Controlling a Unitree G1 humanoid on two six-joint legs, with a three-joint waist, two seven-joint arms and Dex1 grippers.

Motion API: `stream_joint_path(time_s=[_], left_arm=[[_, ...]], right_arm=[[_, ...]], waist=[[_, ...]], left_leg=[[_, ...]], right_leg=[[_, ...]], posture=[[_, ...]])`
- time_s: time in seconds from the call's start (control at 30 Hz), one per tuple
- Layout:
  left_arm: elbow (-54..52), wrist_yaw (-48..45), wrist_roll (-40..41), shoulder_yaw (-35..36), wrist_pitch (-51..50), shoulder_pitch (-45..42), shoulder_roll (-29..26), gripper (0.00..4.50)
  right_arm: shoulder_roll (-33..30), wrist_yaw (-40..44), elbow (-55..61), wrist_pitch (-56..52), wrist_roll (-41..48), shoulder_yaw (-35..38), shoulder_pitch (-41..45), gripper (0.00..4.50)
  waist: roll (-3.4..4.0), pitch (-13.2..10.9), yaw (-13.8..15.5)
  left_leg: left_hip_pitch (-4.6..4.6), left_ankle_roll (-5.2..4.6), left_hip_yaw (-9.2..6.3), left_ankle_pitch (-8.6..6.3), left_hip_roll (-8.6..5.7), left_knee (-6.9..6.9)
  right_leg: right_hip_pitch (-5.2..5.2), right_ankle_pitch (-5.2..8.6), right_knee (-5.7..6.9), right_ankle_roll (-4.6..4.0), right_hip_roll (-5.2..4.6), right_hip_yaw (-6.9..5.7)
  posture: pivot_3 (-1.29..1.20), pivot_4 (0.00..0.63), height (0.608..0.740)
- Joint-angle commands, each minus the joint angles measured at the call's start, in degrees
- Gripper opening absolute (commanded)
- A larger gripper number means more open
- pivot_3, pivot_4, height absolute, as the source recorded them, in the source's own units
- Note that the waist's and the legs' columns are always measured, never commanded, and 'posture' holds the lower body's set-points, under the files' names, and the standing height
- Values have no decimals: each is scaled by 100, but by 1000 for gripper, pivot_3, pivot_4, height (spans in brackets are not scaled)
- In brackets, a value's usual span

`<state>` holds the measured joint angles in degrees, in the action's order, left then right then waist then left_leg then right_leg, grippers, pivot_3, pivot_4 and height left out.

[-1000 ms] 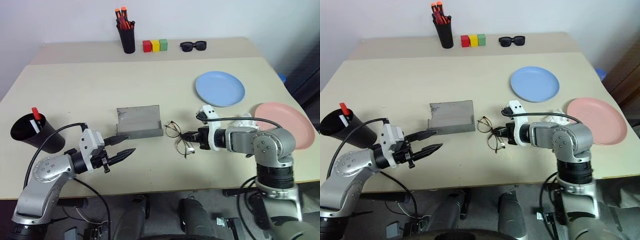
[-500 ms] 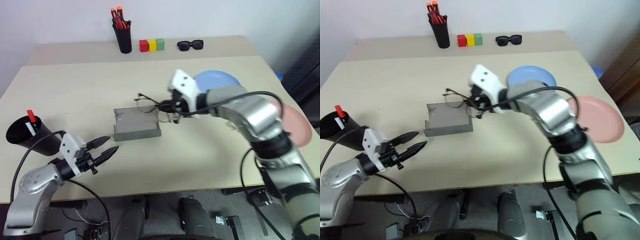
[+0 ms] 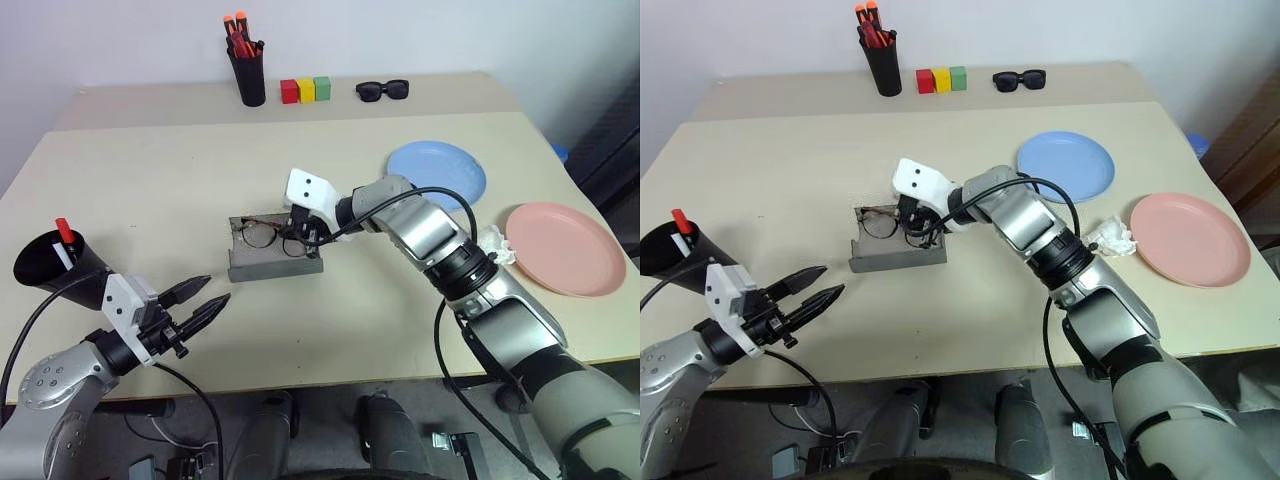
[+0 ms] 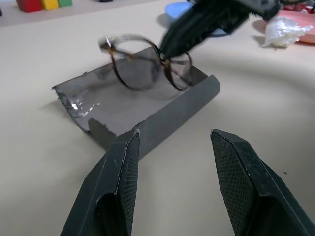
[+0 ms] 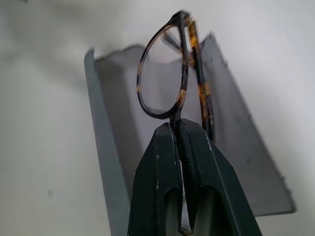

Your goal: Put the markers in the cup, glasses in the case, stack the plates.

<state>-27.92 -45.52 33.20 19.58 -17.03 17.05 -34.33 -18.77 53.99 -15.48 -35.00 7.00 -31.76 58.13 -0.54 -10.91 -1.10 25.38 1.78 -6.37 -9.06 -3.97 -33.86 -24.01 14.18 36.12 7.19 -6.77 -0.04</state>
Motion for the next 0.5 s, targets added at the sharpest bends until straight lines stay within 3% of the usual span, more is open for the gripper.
stream_joint_path(time_s=[0.03, 0.2, 0.23, 0.3, 0.47, 0.5], left_arm=[[-215, 49, 110, 131, -24, -40, -68, 2341], [-164, 82, 99, 66, -123, -248, -141, 2341], [-157, 92, 87, 54, -145, -289, -147, 2341], [-150, 127, 39, 22, -181, -363, -152, 2341], [-136, 333, -50, -76, -279, -578, -136, 2341], [-125, 450, -46, -105, -384, -684, -132, 2341]], right_arm=[[8, 165, 203, 37, -142, 7, -49, 54], [2, 370, 289, -28, -261, 5, -162, 54], [25, 382, 282, -40, -273, 27, -167, 492], [61, 403, 302, -65, -270, 75, -169, 927], [42, 393, 601, -105, -221, 249, -228, 3213], [1, 384, 738, -96, -192, 317, -264, 3213]], waist=[[0, 0, 0], [-1, 1, 10], [-1, 1, 6], [-1, 1, 6], [0, 1, 2], [0, 0, 14]], left_leg=[[0, 1, 0, 0, 0, 0], [0, 2, 0, -1, -1, 0], [0, 2, 0, -1, -2, -1], [-1, 1, -1, 0, -2, 0], [-1, -1, -1, 2, -2, 0], [0, -2, -1, 3, -2, 0]], right_leg=[[0, 0, 0, 0, 0, 0], [1, 0, 0, 0, 0, 0], [1, 0, 0, 0, 0, 0], [1, 0, 0, 0, 0, 0], [1, 0, 1, 1, 1, 0], [0, 0, 1, 1, 1, 0]], posture=[[0, 150, 740], [0, 150, 740], [0, 150, 740], [0, 150, 740], [0, 150, 740], [0, 150, 740]])
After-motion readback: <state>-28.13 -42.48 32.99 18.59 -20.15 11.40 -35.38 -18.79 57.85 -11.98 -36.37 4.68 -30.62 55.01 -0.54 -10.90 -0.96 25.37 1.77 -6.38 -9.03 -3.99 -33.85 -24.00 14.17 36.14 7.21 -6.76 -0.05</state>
